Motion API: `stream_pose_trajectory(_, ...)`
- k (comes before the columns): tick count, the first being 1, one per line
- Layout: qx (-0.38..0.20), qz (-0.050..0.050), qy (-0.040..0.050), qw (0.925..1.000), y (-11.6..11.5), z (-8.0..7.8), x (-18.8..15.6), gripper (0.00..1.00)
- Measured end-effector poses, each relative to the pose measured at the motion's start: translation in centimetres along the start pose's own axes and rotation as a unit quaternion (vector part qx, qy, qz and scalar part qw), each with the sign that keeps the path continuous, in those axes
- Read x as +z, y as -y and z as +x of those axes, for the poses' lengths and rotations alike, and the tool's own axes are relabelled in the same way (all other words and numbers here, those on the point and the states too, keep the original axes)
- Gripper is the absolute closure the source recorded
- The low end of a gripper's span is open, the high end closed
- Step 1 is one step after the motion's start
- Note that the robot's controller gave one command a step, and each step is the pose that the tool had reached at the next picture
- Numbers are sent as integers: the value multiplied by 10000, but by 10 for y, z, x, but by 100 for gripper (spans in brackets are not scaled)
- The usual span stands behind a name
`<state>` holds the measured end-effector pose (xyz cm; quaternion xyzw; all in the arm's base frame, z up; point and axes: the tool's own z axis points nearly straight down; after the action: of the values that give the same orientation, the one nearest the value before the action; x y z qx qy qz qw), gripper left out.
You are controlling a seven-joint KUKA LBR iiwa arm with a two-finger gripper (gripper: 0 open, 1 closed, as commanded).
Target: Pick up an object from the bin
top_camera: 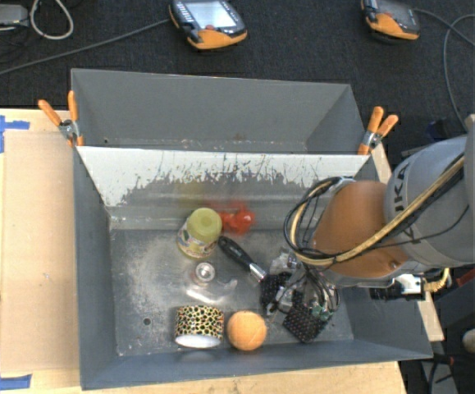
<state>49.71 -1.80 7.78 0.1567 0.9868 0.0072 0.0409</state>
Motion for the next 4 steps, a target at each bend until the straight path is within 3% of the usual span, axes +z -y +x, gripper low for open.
stream_pose_trajectory(4, 10, -1, 0, 10000, 0, 0, 0, 100)
